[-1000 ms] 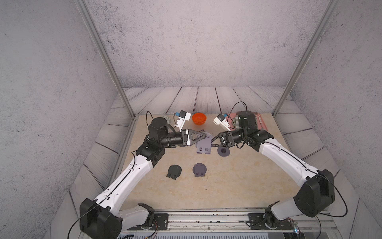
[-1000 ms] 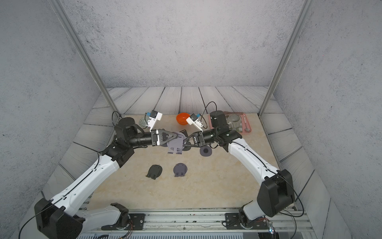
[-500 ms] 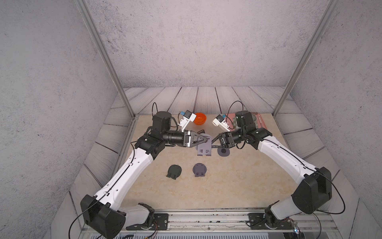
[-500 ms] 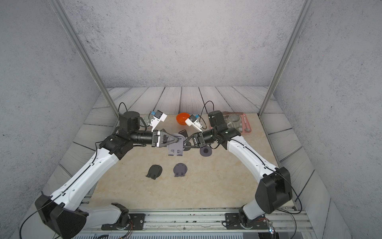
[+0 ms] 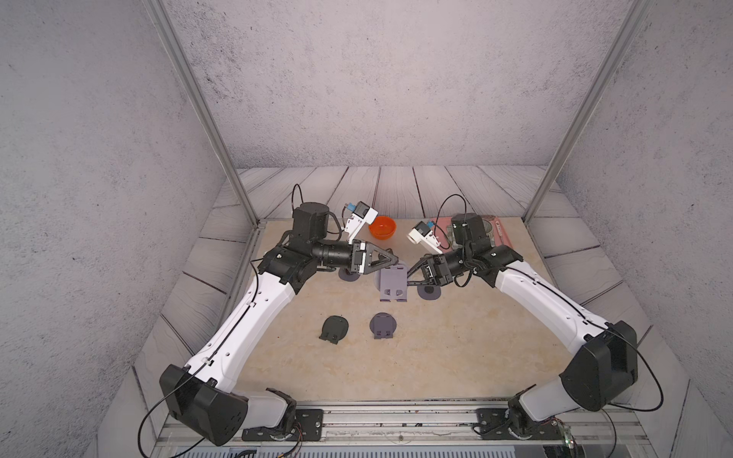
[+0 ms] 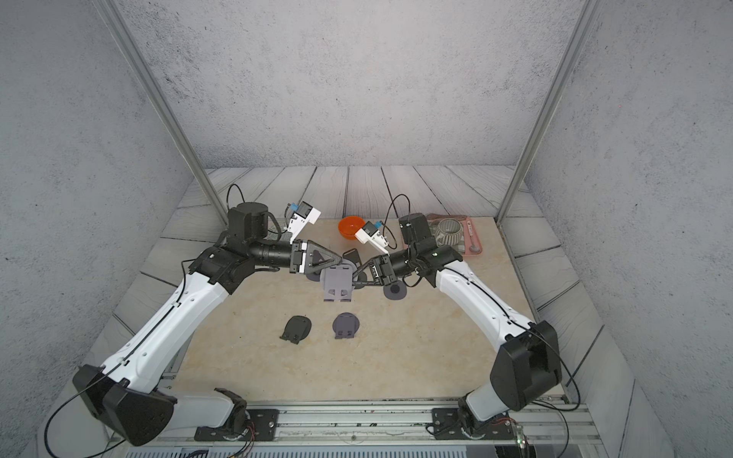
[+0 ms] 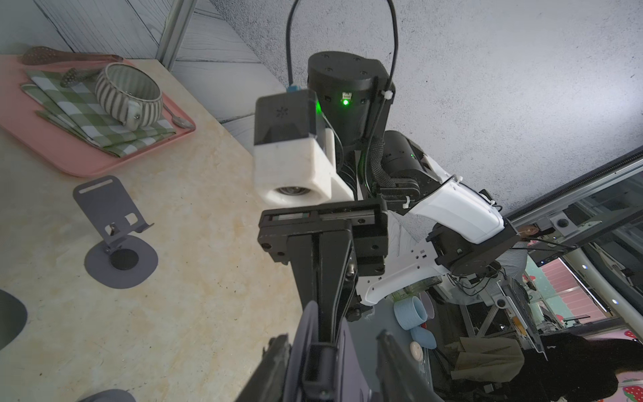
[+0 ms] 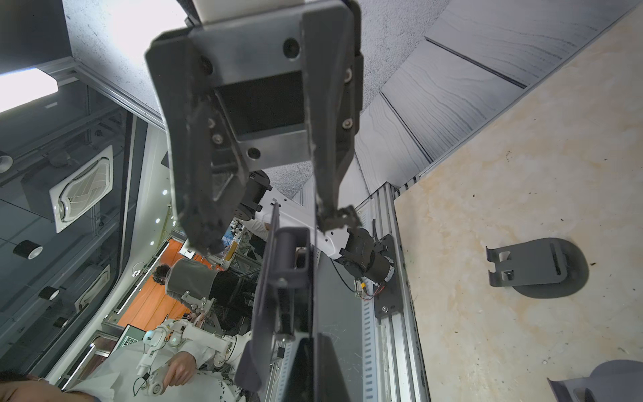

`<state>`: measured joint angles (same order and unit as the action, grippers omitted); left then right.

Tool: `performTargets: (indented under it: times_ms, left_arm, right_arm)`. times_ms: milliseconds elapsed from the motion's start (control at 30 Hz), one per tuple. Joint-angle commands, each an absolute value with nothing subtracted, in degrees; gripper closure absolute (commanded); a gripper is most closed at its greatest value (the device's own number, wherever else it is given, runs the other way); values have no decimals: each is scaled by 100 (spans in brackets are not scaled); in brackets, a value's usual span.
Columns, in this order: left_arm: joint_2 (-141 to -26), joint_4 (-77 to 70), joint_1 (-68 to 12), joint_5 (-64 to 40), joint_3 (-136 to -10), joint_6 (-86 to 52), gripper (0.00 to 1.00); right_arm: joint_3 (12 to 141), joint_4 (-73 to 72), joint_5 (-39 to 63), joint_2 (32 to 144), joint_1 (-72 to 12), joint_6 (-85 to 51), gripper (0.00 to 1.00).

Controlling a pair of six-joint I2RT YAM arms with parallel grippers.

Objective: Open the phone stand

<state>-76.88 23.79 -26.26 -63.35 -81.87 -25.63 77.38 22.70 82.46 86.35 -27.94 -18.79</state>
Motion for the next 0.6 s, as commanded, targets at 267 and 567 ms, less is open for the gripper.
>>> performTargets:
  times_ms: [267,567]
  left_arm:
    - [-7438,3919,-2654,-6003,-9404,-1244,60]
    - [-7512,4271,-2698,-6093,-9289,-1132,59]
  right_arm:
    - [7673,2529,8140,8689,-2794,-1705,100]
    - [7734,2555,8165,8737,-2802,-1705,100]
